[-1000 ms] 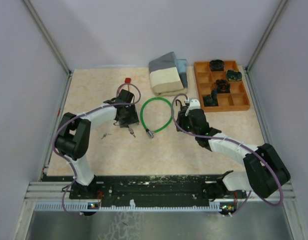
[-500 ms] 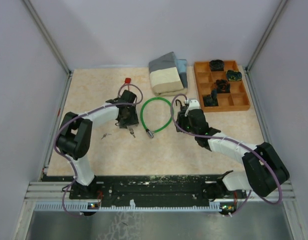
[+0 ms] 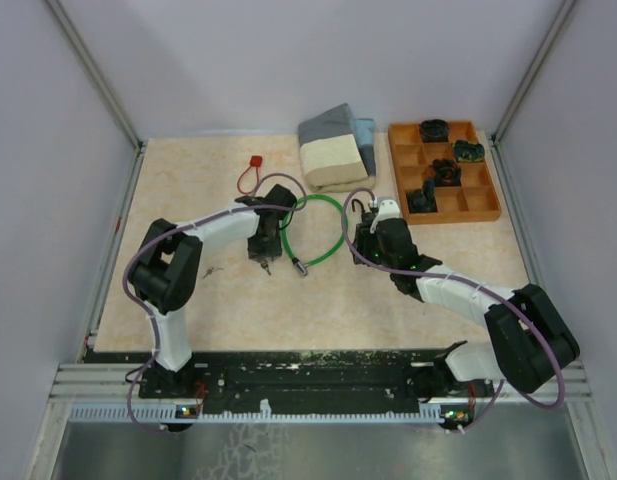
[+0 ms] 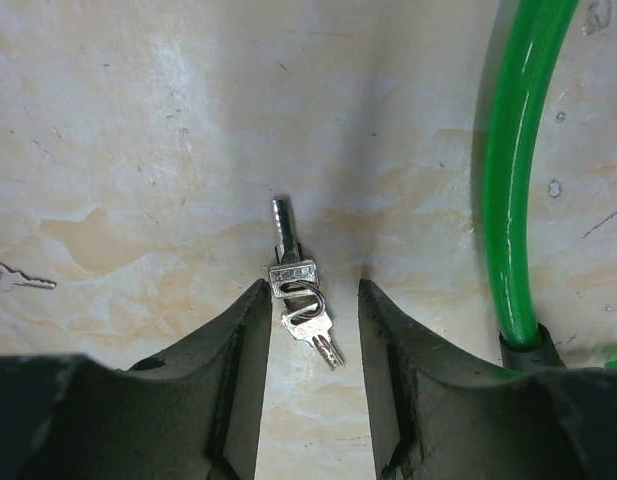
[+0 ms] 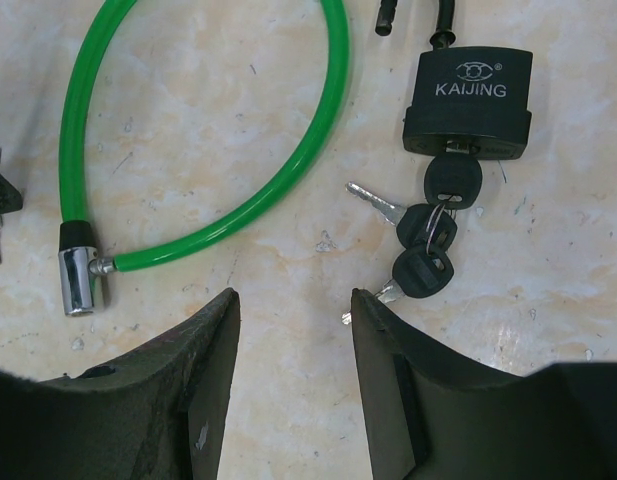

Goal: Unlock with the key
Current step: Move the key to the center of the board.

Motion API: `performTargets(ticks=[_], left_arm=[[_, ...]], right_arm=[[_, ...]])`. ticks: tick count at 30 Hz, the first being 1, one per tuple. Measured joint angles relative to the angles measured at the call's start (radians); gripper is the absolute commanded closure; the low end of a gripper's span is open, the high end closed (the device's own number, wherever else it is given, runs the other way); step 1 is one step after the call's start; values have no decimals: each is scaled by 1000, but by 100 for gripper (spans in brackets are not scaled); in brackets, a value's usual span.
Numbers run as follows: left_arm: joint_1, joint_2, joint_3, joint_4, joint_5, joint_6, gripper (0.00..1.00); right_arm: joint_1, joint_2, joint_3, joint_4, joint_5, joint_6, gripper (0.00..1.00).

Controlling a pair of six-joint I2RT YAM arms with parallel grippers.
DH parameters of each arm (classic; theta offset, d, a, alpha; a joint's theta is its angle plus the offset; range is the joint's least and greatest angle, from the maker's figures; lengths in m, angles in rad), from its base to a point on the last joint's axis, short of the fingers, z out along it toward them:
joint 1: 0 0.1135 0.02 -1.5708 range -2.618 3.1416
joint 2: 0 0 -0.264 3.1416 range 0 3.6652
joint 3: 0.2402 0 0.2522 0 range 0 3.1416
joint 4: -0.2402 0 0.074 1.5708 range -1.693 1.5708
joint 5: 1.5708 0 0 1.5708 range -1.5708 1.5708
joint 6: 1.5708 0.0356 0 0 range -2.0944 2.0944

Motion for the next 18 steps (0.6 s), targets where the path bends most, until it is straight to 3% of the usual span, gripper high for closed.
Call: performTargets(ticks=[18], left_arm=[[39, -27, -51, 60, 79, 4, 63]], right_arm=[[0, 0, 0, 0, 0, 0, 52]])
